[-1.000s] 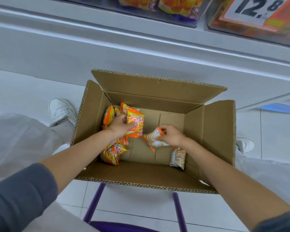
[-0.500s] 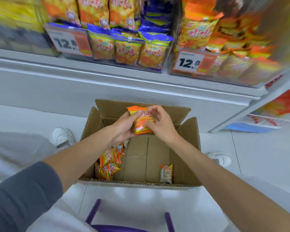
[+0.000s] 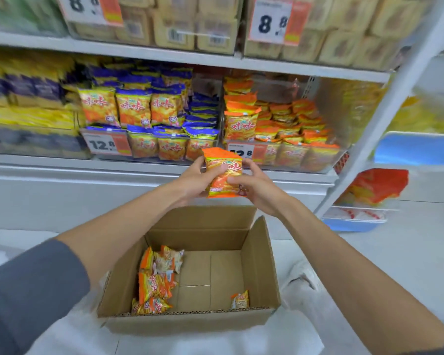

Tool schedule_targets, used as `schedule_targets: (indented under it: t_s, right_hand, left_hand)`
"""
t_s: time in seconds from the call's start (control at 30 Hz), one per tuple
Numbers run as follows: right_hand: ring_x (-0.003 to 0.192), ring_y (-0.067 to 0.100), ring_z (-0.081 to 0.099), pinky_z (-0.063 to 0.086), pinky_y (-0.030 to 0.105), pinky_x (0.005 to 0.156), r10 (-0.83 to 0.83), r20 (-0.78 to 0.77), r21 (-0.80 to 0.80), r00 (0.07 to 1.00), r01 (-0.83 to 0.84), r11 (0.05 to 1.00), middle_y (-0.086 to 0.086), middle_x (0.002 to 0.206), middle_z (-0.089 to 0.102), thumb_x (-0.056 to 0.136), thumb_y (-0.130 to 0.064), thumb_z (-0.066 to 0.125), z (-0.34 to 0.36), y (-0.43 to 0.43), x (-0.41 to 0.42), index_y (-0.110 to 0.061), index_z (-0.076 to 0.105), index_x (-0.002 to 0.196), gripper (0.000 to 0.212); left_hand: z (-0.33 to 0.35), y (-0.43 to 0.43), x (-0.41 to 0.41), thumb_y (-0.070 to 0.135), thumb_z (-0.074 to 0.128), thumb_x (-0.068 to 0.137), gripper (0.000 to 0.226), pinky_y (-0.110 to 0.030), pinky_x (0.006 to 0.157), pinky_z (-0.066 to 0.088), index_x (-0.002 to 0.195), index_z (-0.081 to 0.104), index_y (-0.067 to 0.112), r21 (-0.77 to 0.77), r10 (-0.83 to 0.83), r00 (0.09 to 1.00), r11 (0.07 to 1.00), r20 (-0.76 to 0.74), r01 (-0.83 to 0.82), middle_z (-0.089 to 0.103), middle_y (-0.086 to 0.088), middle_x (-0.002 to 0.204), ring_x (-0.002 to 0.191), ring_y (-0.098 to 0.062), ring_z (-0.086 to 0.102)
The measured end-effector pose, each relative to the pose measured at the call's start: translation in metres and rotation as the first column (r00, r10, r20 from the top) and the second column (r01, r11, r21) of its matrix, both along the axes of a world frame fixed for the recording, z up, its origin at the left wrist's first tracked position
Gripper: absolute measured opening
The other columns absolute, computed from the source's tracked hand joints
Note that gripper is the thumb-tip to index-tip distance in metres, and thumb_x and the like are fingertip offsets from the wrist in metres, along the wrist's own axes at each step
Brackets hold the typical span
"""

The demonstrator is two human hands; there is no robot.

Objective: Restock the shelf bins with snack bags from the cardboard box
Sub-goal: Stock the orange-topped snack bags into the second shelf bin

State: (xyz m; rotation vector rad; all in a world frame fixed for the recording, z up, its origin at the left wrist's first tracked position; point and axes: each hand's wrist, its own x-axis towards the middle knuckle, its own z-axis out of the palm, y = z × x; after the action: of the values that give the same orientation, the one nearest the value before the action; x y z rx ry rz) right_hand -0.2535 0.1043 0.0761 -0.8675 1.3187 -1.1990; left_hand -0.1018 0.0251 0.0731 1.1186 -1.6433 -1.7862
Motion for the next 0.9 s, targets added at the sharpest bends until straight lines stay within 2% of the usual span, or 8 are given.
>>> schedule_targets:
  t_s: [0.13,0.2,0.27,0.33,0.43,0.57,0.8,0.9]
  right_hand:
    - [0.104,0.016,0.068,0.055,0.024,0.079,0.099,0.036,-0.027,0.994,-0.098,0.995,0.004,0.121,0.066,0.085,-0.008,0.068,0.046,0.012,-0.033,-0.019,0.049,0.127,0.047]
    - [0.092,0.007,0.070,0.054,0.018,0.070,0.081,0.037,-0.028,0.996,-0.080,0.996,-0.003,0.107,0.070,0.092,-0.003,0.060,0.060,0.014,-0.051,-0.020,0.051,0.115,0.030]
    - [0.095,0.011,0.070,0.054,0.022,0.075,0.030,0.053,-0.034,0.998,-0.028,0.999,0.001,0.111,0.069,0.087,-0.004,0.068,0.067,0.010,-0.073,-0.018,0.048,0.120,0.041]
    - [0.105,0.021,0.067,0.056,0.033,0.084,-0.046,0.014,-0.063,0.999,0.047,0.997,0.010,0.125,0.063,0.068,-0.013,0.083,0.070,-0.001,-0.094,-0.013,0.040,0.137,0.081]
    - [0.109,0.026,0.065,0.055,0.044,0.092,-0.221,-0.200,-0.118,0.954,0.201,0.973,0.010,0.129,0.059,0.040,-0.034,0.095,0.071,-0.024,-0.128,-0.016,0.037,0.141,0.117]
    - [0.106,0.019,0.064,0.051,0.041,0.097,-0.381,-0.398,-0.220,0.835,0.316,0.923,0.001,0.118,0.064,0.056,-0.033,0.091,0.062,-0.068,-0.169,-0.018,0.048,0.131,0.087]
    - [0.098,0.014,0.062,0.046,0.018,0.072,-0.437,-0.485,-0.295,0.758,0.328,0.897,-0.001,0.112,0.066,0.069,-0.017,0.085,0.052,-0.160,-0.201,-0.015,0.057,0.121,0.060]
    - [0.101,0.013,0.056,0.044,0.024,0.083,-0.396,-0.559,-0.279,0.729,0.285,0.917,-0.001,0.113,0.061,0.073,-0.016,0.082,0.054,-0.189,-0.203,-0.016,0.053,0.127,0.062]
  left_hand:
    - [0.037,-0.004,-0.030,0.052,0.056,0.091,0.049,-0.016,0.077,0.053,0.130,0.045,0.026,-0.286,-0.151,0.985,0.943,0.084,0.169,0.060,0.009,0.120,0.099,0.000,0.062]
    - [0.050,-0.010,-0.047,0.076,0.052,0.077,0.070,-0.031,0.092,0.053,0.126,0.048,0.026,-0.406,-0.166,0.963,0.881,0.210,0.241,0.051,0.003,0.129,0.114,-0.009,0.056]
    - [0.061,-0.019,-0.064,0.084,0.044,0.072,0.089,-0.046,0.103,0.045,0.135,0.048,0.021,-0.503,-0.082,0.935,0.825,0.346,0.259,0.035,0.003,0.139,0.130,-0.018,0.041]
    - [0.067,-0.034,-0.079,0.072,0.043,0.085,0.073,-0.043,0.106,0.041,0.139,0.048,0.023,-0.611,0.024,0.960,0.775,0.280,0.159,0.036,0.003,0.134,0.130,-0.019,0.037]
    - [0.068,-0.058,-0.095,0.058,0.052,0.090,0.051,-0.030,0.090,0.041,0.133,0.052,0.030,-0.863,0.247,0.946,0.501,0.208,0.059,0.044,0.003,0.122,0.121,-0.014,0.041]
    - [0.048,-0.095,-0.111,0.052,0.061,0.087,0.041,-0.033,0.078,0.046,0.116,0.064,0.024,-0.975,0.416,0.891,0.196,0.180,0.105,0.054,0.001,0.105,0.099,-0.017,0.052]
    - [0.025,-0.115,-0.113,0.056,0.053,0.085,0.043,-0.029,0.078,0.039,0.105,0.068,0.021,-0.992,0.373,0.927,0.127,0.045,-0.003,0.058,0.003,0.096,0.091,-0.015,0.053]
    - [0.025,-0.115,-0.114,0.055,0.055,0.084,0.040,-0.032,0.077,0.042,0.103,0.069,0.022,-0.992,0.355,0.935,0.120,0.002,-0.043,0.058,0.006,0.095,0.089,-0.013,0.053]
